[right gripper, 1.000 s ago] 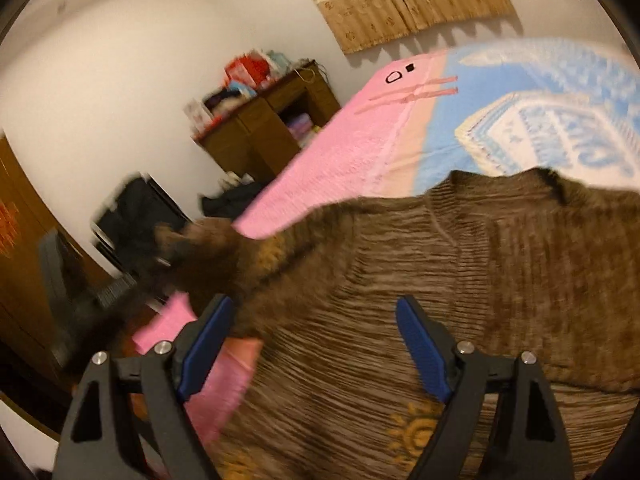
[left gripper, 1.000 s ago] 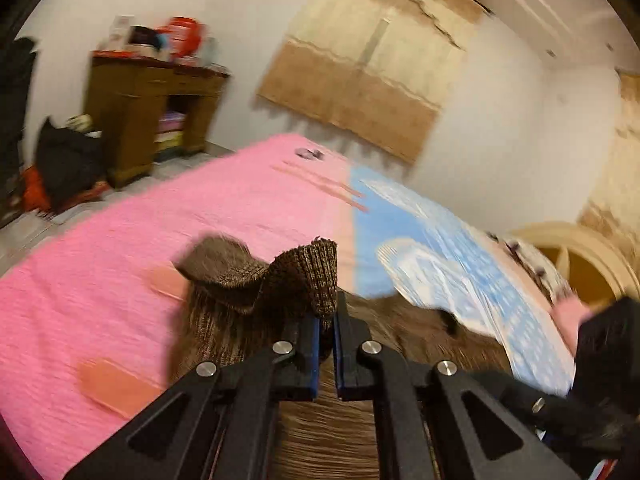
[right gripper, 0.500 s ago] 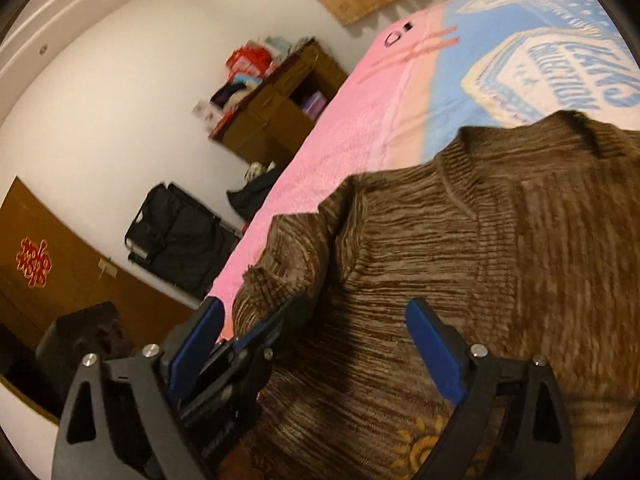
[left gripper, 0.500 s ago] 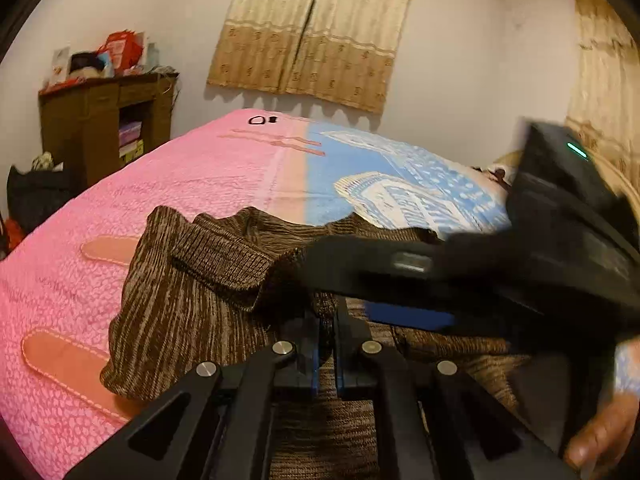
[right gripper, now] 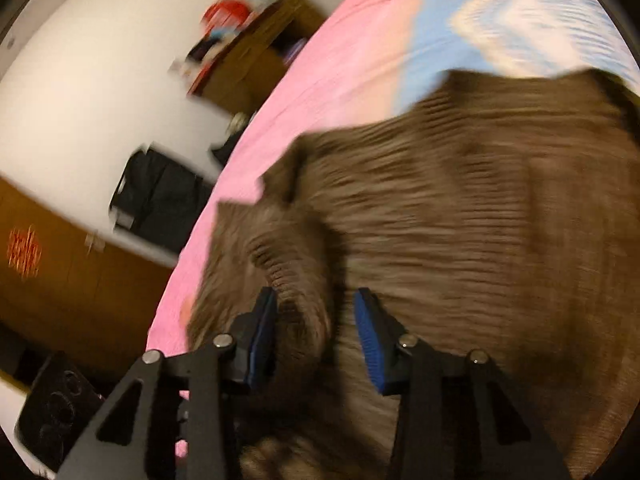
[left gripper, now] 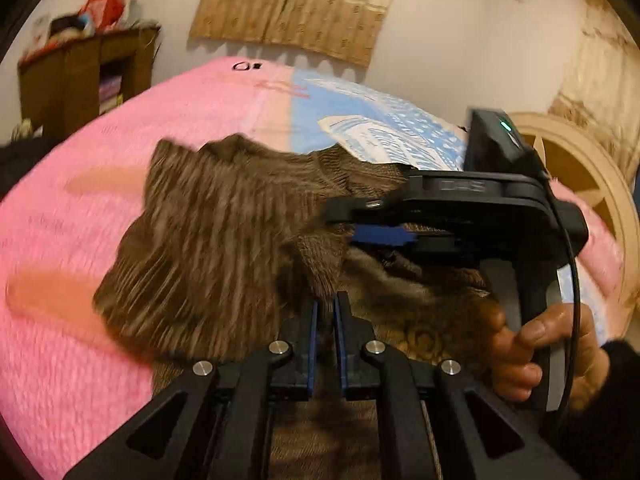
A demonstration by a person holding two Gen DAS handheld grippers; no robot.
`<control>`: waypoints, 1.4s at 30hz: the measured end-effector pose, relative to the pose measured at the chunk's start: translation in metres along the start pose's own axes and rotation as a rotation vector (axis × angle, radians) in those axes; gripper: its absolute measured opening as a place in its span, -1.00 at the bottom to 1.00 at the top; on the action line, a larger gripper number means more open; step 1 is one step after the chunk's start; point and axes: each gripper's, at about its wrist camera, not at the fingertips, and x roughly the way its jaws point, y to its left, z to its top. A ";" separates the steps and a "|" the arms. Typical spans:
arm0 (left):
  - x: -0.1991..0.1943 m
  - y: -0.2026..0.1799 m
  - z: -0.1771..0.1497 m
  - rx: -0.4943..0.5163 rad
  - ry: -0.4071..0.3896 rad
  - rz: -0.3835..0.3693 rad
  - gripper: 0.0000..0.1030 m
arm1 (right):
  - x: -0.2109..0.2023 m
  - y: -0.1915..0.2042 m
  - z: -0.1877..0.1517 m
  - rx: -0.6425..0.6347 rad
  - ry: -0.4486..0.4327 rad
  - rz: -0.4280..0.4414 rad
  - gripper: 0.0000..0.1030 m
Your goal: Fold small clothes
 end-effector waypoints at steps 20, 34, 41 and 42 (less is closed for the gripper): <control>-0.018 0.009 -0.031 -0.114 -0.002 0.040 -0.84 | 0.033 0.080 -0.026 -0.318 -0.015 -0.359 -0.73; -0.003 0.001 -0.019 -0.164 -0.010 0.052 -0.84 | -0.098 0.098 0.023 -0.371 -0.284 -0.251 -0.73; -0.015 0.006 -0.026 -0.117 -0.033 0.138 -0.84 | -0.034 0.063 -0.009 -0.296 -0.152 -0.256 0.58; -0.015 0.009 -0.027 -0.123 -0.035 0.145 -0.84 | -0.019 0.062 -0.011 -0.314 -0.125 -0.286 0.51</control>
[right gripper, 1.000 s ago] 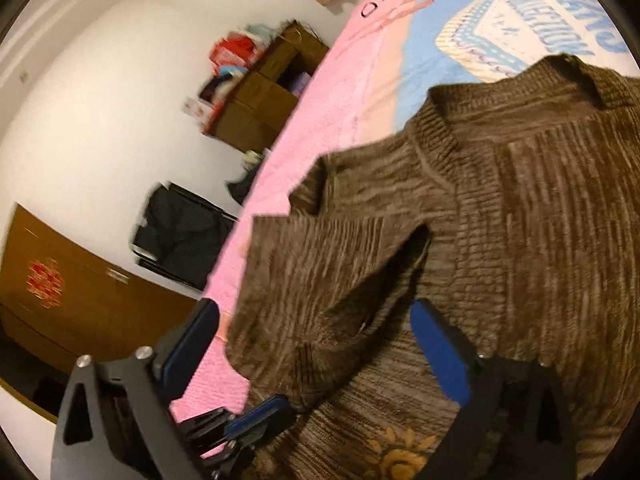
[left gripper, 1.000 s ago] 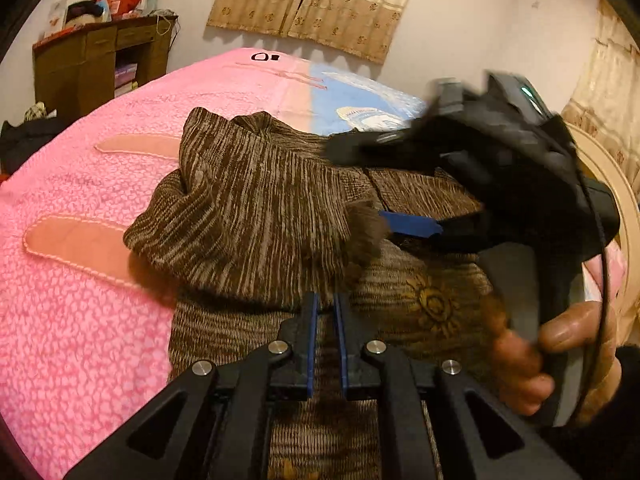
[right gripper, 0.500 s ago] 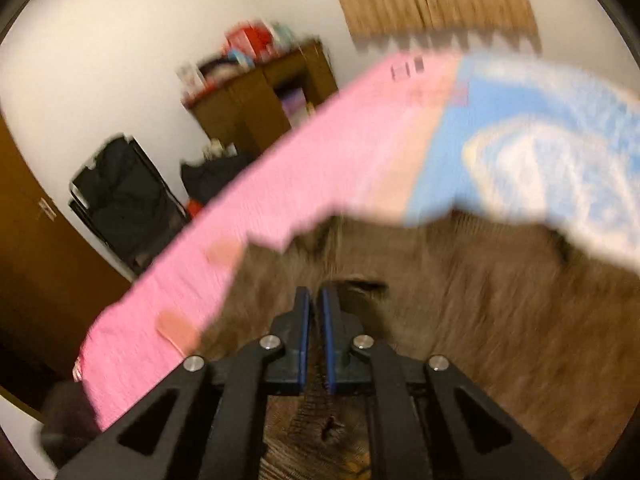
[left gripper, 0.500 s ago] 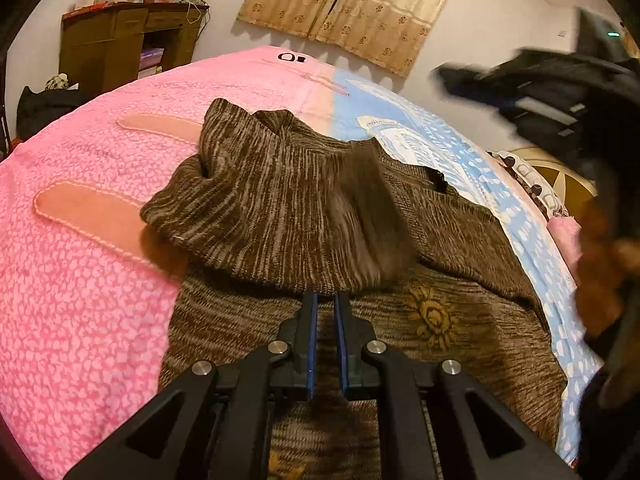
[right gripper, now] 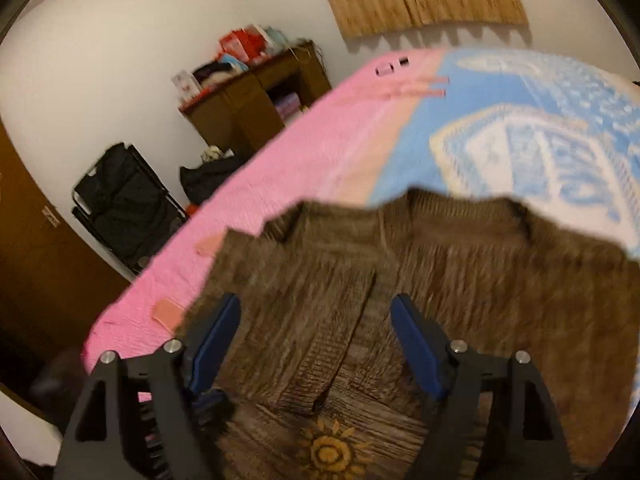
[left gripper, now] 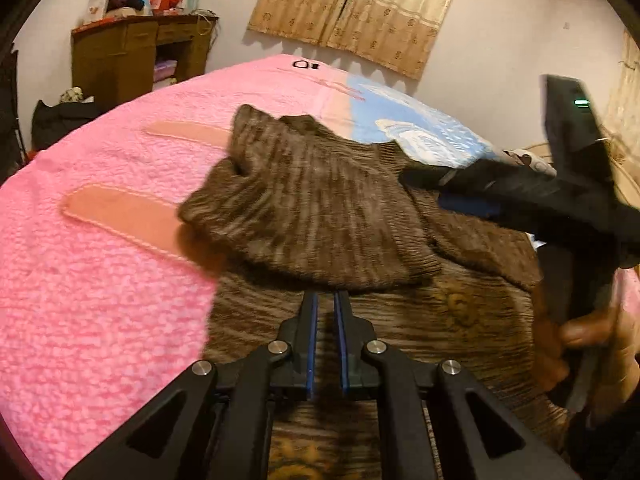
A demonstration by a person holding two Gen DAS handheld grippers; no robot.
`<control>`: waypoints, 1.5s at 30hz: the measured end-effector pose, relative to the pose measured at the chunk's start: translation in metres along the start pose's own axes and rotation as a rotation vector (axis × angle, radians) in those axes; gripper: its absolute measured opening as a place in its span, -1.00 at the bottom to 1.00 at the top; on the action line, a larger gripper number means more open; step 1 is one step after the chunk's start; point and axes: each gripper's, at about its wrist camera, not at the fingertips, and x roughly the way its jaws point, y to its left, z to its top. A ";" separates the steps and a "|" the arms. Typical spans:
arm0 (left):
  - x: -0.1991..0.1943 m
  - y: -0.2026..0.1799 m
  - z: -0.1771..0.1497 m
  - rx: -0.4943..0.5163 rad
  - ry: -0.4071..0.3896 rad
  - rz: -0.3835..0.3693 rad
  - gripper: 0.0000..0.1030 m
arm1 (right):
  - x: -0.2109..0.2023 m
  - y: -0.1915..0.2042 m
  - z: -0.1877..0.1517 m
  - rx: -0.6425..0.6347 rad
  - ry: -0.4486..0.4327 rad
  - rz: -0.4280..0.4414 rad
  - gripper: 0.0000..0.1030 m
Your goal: Fold small clothes
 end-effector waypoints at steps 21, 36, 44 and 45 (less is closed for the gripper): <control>0.007 0.008 0.008 -0.080 -0.007 -0.003 -0.84 | -0.064 0.030 0.025 -0.240 -0.144 -0.227 -0.72; 0.011 0.007 0.010 -0.088 -0.013 0.042 -0.84 | -0.038 -0.083 -0.024 -0.124 0.029 -0.482 -0.16; 0.012 -0.011 0.027 0.033 -0.069 0.101 -0.83 | -0.082 -0.023 0.018 -0.190 -0.208 -0.323 0.36; 0.020 -0.009 0.028 0.017 -0.050 0.099 -0.83 | -0.068 -0.010 0.027 -0.228 -0.183 -0.281 0.36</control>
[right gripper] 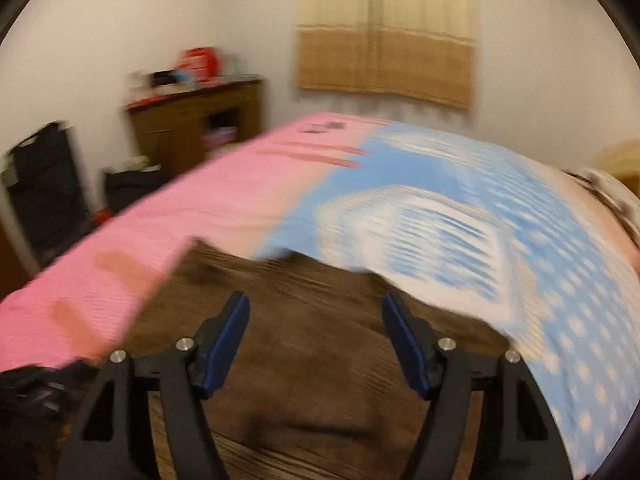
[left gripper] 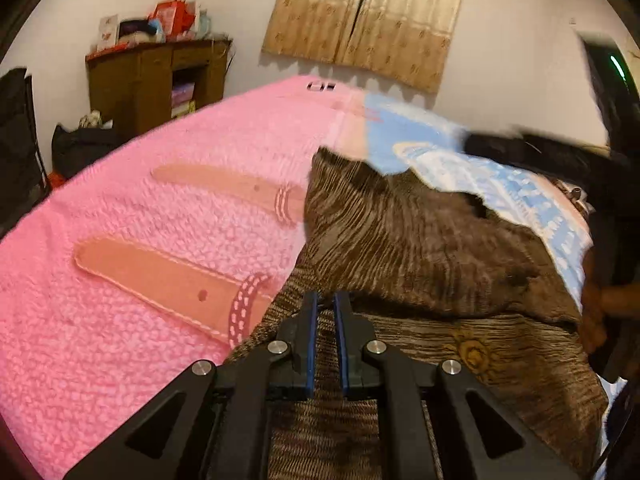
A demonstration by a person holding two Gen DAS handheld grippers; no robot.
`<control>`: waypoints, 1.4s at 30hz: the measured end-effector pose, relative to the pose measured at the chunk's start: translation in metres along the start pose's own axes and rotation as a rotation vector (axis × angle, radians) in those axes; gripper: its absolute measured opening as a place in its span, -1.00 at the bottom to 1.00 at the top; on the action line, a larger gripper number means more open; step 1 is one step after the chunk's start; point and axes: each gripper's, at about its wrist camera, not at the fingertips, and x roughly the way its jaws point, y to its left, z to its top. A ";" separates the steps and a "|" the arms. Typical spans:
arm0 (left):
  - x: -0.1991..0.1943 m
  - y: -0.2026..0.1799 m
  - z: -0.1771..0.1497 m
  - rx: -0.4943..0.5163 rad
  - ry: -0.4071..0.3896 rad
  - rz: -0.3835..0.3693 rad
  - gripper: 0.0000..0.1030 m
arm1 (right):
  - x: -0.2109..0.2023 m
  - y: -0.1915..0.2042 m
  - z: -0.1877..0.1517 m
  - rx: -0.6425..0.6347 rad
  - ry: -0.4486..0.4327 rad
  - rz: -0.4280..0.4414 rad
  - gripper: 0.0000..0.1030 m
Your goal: Fold small clothes
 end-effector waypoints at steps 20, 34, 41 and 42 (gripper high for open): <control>0.008 0.035 -0.018 -0.175 -0.002 -0.149 -0.84 | 0.196 0.059 0.043 -0.011 0.230 0.060 -0.82; 0.004 0.057 -0.021 -0.261 0.002 -0.224 -0.83 | -0.008 -0.078 -0.055 0.304 0.035 -0.140 0.63; 0.001 0.027 -0.011 -0.174 0.039 -0.115 -0.83 | 0.007 -0.093 -0.094 0.430 0.183 -0.008 0.05; 0.000 0.019 -0.008 -0.114 0.053 -0.071 -0.83 | 0.010 -0.087 -0.091 0.388 0.181 -0.038 -0.22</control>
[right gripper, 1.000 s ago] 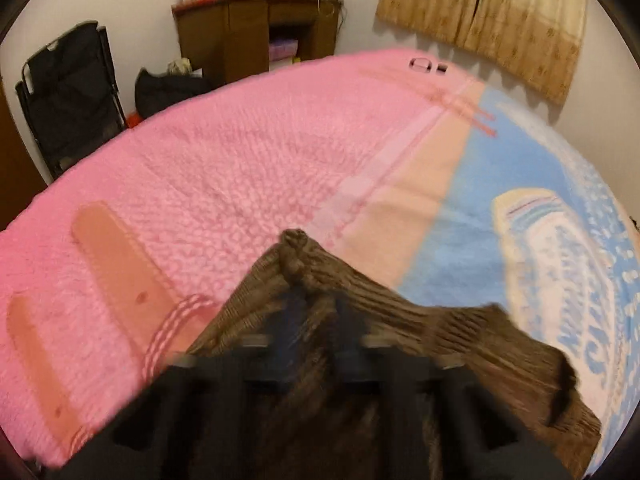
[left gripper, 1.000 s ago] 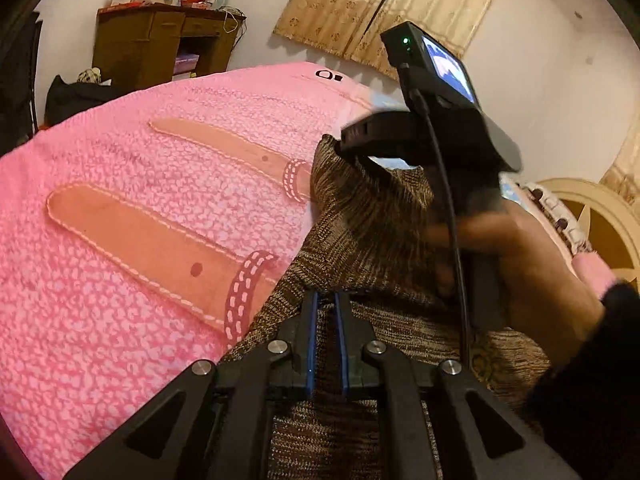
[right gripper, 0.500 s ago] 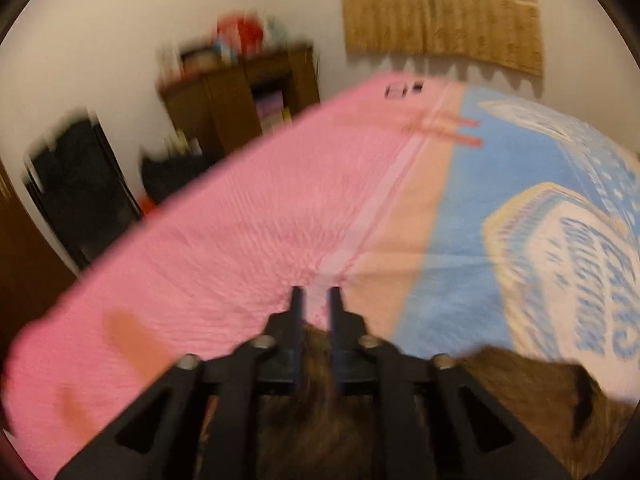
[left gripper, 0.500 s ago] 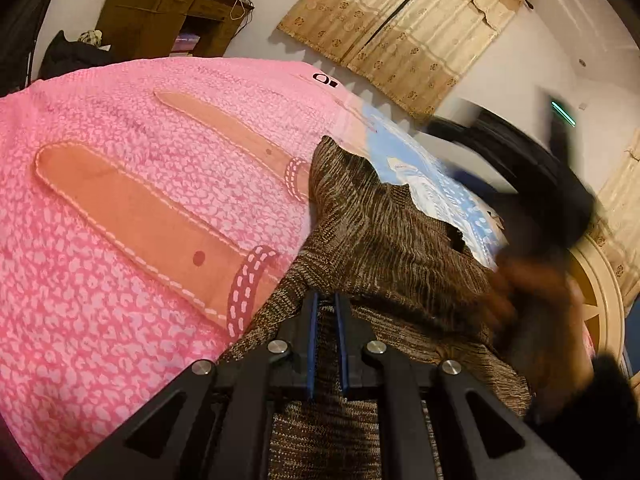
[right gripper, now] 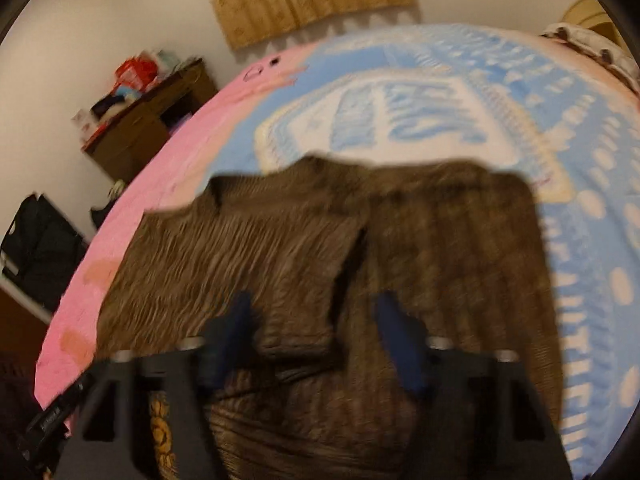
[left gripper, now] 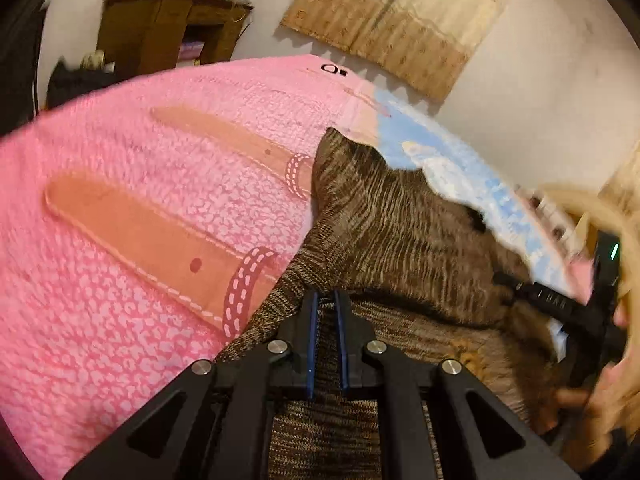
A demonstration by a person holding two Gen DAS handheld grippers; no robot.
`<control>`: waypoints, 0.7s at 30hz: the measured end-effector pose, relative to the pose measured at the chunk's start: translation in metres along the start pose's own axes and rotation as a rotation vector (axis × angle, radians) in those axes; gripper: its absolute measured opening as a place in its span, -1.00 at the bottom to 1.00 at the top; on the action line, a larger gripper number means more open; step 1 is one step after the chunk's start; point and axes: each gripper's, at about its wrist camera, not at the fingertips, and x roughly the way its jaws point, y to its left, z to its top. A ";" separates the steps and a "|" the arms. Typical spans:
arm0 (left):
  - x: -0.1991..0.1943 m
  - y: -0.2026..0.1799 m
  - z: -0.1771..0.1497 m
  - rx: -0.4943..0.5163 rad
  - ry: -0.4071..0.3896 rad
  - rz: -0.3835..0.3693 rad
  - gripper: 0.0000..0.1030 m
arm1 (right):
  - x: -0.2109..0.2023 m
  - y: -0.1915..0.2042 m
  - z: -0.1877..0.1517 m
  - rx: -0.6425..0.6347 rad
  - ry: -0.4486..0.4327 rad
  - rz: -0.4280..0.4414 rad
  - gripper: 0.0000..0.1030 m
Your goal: Fold small clothes
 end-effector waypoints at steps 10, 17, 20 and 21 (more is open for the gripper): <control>0.004 -0.020 0.013 0.126 0.031 0.145 -0.67 | -0.029 0.019 0.008 -0.254 -0.073 -0.139 -0.04; -0.012 -0.025 0.026 0.123 -0.052 0.159 -0.21 | -0.069 -0.039 -0.018 -0.045 -0.124 -0.165 -0.21; -0.005 -0.036 0.035 0.138 -0.077 0.151 -0.13 | -0.074 -0.025 -0.024 -0.089 -0.118 -0.115 -0.49; 0.002 -0.040 0.037 0.149 -0.064 0.150 -0.10 | -0.074 -0.016 -0.026 -0.122 -0.114 -0.096 -0.49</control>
